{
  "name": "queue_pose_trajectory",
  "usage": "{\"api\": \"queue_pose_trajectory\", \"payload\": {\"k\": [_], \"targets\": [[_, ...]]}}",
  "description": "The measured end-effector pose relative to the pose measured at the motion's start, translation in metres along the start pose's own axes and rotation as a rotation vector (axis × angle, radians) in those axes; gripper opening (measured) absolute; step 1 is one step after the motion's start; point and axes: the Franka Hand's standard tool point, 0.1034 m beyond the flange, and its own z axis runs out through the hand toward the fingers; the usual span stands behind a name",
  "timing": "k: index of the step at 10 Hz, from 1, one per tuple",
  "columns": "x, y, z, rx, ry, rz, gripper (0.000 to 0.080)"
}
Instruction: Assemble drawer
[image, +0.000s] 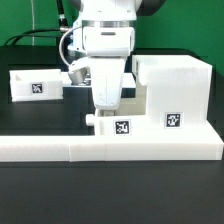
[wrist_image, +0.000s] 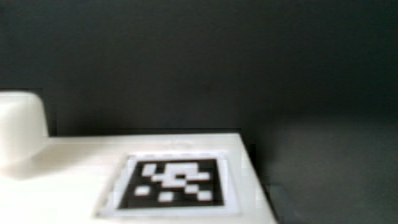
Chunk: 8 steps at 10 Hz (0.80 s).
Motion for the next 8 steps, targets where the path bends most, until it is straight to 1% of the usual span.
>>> {"api": "queue_pose_trajectory", "payload": {"k": [1,2,4,5,6,7,8], "targets": [[0.000,0.000,0.000,0.000,0.000,0.000,0.0044],[0.001,0.000,0.000,0.000,0.000,-0.002,0.0133],[0.006,0.004,-0.006,0.008,-0.005,-0.008,0.0409],[0.006,0.007,-0.010,0.019,-0.011,-0.010,0.0579],[0.006,0.010,-0.016,0.028,-0.018,-0.011,0.0579],[0.007,0.014,-0.025,0.028,-0.024,-0.007,0.0627],[0.007,0.017,-0.037,0.029,-0.033,-0.010,0.0645]]}}
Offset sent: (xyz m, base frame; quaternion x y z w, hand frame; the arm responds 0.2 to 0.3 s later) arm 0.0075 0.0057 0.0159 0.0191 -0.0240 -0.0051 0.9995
